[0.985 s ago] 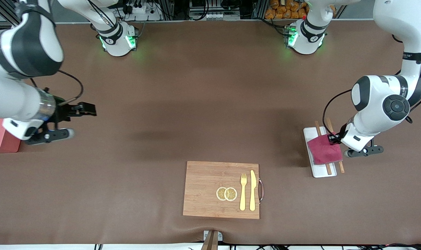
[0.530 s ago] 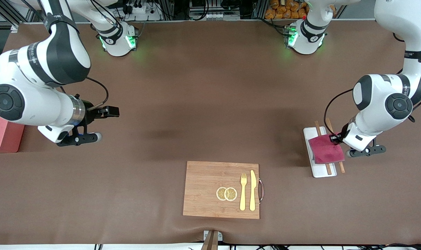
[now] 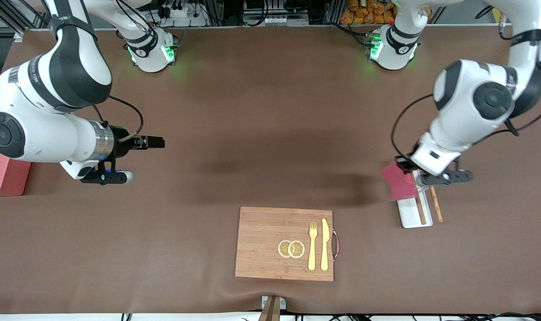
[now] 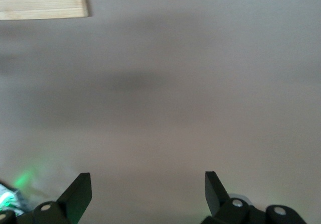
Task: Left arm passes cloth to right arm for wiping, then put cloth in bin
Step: 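Lift the cloth with the left gripper while the right gripper reaches toward it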
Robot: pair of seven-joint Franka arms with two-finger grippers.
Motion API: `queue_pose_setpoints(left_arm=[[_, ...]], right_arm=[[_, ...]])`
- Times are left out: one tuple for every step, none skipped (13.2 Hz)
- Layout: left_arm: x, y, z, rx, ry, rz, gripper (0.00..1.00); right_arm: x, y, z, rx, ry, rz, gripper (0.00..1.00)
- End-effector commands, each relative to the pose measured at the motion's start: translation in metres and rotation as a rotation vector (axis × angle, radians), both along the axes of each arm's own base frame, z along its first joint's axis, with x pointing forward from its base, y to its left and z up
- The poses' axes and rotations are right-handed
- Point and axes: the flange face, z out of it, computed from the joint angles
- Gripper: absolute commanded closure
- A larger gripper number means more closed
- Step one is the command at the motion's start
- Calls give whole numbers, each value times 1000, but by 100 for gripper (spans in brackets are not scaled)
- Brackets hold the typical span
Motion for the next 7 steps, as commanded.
queue_pose_setpoints(left_arm=[[-7, -91, 14, -98, 14, 66, 100], [-13, -129, 6, -125, 32, 116, 100], [-20, -167, 4, -147, 45, 160, 100], [-20, -195, 6, -180, 54, 204, 100], [-22, -221, 8, -204, 63, 256, 100], [-25, -244, 3, -224, 80, 318, 100], [-24, -259, 2, -254, 81, 370, 100]], right_arm=[[11, 5, -21, 81, 24, -68, 0], [14, 7, -24, 100, 28, -90, 0], [18, 10, -27, 110, 33, -138, 0], [21, 13, -29, 120, 42, -212, 0], [25, 18, -31, 131, 63, -288, 0], [26, 25, -33, 138, 83, -341, 0], [28, 30, -40, 133, 105, -391, 0]])
